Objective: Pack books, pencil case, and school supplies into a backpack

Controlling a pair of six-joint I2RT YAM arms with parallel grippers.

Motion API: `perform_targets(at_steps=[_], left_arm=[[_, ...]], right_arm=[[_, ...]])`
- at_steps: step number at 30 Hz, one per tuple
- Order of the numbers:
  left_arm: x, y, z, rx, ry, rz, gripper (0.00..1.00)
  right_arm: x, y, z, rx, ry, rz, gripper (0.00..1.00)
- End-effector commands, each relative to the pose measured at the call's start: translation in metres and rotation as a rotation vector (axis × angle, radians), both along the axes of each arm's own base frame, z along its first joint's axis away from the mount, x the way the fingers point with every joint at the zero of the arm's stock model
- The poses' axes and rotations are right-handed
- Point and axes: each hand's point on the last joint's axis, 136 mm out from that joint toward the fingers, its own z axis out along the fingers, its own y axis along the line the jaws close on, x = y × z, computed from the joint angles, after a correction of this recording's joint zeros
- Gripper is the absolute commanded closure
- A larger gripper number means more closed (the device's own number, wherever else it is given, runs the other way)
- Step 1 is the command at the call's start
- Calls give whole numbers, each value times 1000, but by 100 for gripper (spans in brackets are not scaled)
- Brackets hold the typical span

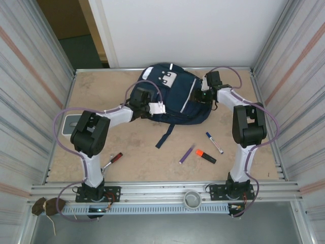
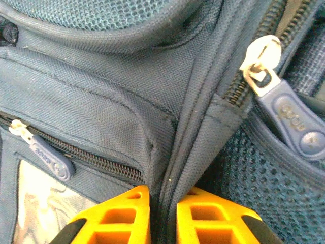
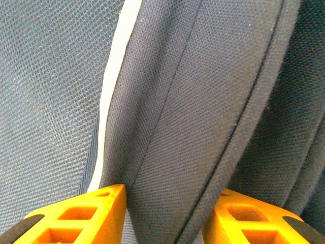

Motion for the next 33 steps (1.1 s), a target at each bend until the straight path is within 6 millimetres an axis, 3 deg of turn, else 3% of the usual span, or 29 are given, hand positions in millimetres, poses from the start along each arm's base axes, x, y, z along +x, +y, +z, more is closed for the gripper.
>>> perform_targets(at_steps=[1,5,9,15,19,24,28,33], left_arm=[[-35,2,1,-98,146,36,90],[-46,12,12,-163,246,184,97],[-56,15,19,-226,324,285,98],[-68,17,41,-345,406,400,100],[-74,15,51,-419,456,413,100],[-77,13,64,-511,505,409,100],[-77,13,73,-568,551,405,100],[-81,12,79,-616,602,386,100]], right_arm=[[11,20,3,77,5,29,57],[26,40,11,118,-12,54,54],[40,52,28,103,-35,72,46],[33,29,63,-78,-93,14,35],[5,20,99,-166,-187,12,31],[-47,42,115,-134,-261,81,29],[-92,73,104,-89,-292,153,32],[-130,111,87,-71,-351,234,46]])
